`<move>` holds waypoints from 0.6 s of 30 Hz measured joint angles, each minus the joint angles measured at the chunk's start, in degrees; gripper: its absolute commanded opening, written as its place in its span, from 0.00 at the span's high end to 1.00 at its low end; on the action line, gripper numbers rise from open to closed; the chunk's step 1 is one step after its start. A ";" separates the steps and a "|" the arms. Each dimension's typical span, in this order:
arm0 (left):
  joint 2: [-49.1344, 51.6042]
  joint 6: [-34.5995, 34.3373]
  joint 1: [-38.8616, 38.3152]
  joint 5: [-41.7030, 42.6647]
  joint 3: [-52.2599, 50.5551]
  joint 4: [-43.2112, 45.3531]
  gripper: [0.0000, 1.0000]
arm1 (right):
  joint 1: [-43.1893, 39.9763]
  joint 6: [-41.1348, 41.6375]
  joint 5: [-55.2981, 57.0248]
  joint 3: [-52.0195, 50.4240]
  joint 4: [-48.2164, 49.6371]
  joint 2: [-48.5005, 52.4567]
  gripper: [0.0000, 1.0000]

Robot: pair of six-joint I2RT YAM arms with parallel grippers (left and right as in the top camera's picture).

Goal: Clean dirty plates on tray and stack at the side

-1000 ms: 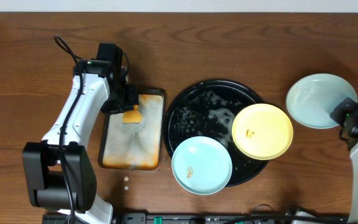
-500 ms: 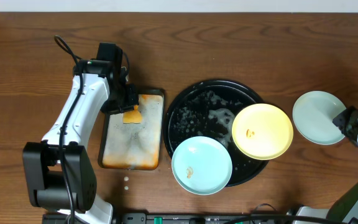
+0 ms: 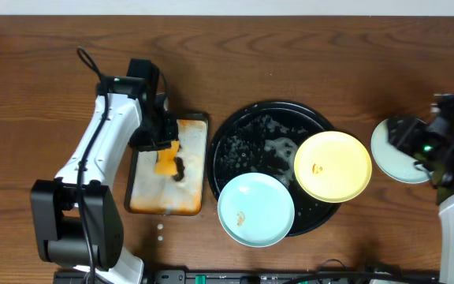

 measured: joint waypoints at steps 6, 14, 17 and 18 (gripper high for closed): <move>0.00 -0.28 -1.75 -1.95 -4.44 5.86 0.74 | 8.07 -3.26 0.31 0.00 -5.95 -1.05 0.48; 0.00 -8.11 -1.68 -13.40 -12.09 14.14 0.71 | 8.87 -4.28 3.69 0.00 -7.74 -1.05 0.48; 0.00 -7.02 -1.68 -13.16 -14.58 19.39 0.71 | 8.87 -4.33 3.96 0.00 -7.76 -1.05 0.48; 0.00 -6.25 -1.68 -12.96 -15.65 20.92 0.71 | 8.87 -4.33 4.00 0.00 -7.78 -1.05 0.48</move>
